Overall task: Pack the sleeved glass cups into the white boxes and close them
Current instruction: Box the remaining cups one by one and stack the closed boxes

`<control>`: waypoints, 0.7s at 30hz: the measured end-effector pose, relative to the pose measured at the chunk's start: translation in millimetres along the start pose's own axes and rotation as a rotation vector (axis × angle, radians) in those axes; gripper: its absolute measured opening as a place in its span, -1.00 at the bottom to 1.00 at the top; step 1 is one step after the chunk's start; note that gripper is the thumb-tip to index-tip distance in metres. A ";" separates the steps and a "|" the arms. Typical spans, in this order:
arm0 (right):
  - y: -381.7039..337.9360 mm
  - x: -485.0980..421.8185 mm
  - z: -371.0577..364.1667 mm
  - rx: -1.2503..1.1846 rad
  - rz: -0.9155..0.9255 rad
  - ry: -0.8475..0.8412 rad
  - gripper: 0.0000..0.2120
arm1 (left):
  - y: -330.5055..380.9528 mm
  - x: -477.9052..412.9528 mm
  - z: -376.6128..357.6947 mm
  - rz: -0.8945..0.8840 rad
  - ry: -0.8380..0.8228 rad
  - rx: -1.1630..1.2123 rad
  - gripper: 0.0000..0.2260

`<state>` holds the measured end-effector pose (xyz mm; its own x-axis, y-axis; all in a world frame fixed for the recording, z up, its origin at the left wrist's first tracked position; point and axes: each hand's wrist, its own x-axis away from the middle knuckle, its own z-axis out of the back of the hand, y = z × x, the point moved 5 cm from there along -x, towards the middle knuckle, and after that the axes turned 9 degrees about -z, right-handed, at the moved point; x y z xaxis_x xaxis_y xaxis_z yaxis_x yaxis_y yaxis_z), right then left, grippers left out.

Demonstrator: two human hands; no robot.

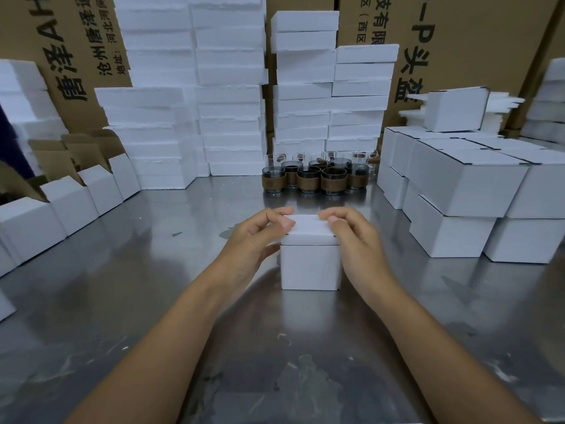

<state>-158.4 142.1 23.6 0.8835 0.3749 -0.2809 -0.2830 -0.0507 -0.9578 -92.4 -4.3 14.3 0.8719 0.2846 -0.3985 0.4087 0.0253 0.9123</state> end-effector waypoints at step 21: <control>7.1 15.2 -10.2 0.465 0.086 0.020 -0.07 | -6.3 5.0 0.6 0.047 0.070 -0.058 -0.42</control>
<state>-143.2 138.0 11.8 0.8553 0.3694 -0.3634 -0.4885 0.3406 -0.8034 -90.4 -3.6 6.5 0.8679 0.3535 -0.3491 0.3495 0.0651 0.9347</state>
